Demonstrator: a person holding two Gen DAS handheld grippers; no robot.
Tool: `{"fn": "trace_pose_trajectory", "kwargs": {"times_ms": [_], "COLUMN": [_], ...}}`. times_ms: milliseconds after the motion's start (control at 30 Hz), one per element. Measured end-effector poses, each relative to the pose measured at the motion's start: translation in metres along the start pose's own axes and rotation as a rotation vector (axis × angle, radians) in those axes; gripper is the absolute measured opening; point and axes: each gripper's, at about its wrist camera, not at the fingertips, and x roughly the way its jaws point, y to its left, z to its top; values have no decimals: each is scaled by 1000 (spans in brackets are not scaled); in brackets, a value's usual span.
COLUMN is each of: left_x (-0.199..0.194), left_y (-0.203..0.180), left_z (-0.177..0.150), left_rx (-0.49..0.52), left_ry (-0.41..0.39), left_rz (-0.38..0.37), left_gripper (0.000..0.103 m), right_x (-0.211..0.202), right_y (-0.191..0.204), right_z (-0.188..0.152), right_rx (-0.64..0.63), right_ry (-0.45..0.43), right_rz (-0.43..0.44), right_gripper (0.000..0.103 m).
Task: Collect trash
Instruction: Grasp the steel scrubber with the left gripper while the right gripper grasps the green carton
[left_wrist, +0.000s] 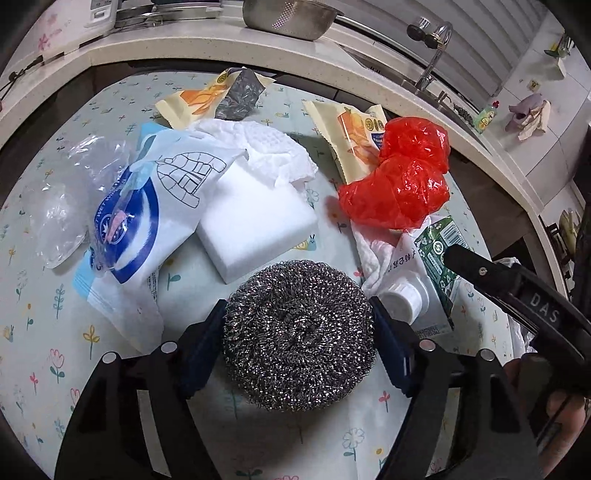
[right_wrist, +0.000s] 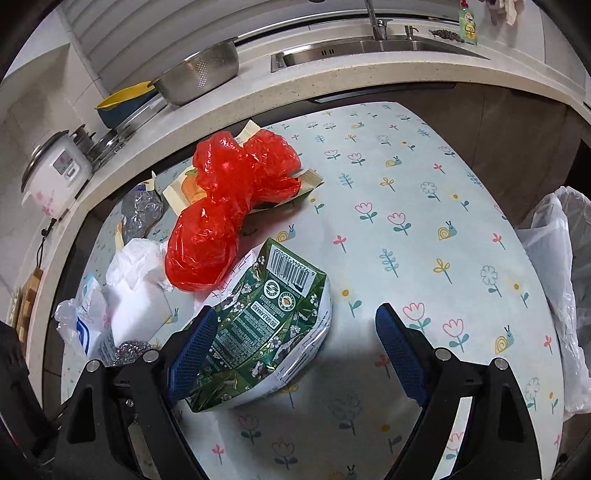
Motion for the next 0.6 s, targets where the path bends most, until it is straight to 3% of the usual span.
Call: {"fn": "trace_pose_trajectory", "kwargs": {"times_ms": [100, 167, 433, 533, 600], "left_x": [-3, -2, 2, 1, -1], "left_y": [2, 3, -1, -5, -8], "left_z": [-3, -4, 1, 2, 2], "left_rx": [7, 3, -1, 2, 4], "left_ry": [1, 13, 17, 14, 13], "left_rz": [7, 3, -5, -5, -7], "left_gripper": [71, 71, 71, 71, 71], "right_x": [8, 14, 22, 13, 4], "right_y": [2, 1, -5, -8, -10], "right_z": [1, 2, 6, 8, 8], "right_rx": [-8, 0, 30, 39, 36], "right_ry": [2, 11, 9, -17, -35], "right_rz": [8, 21, 80, 95, 91], "right_gripper": [84, 78, 40, 30, 29]}}
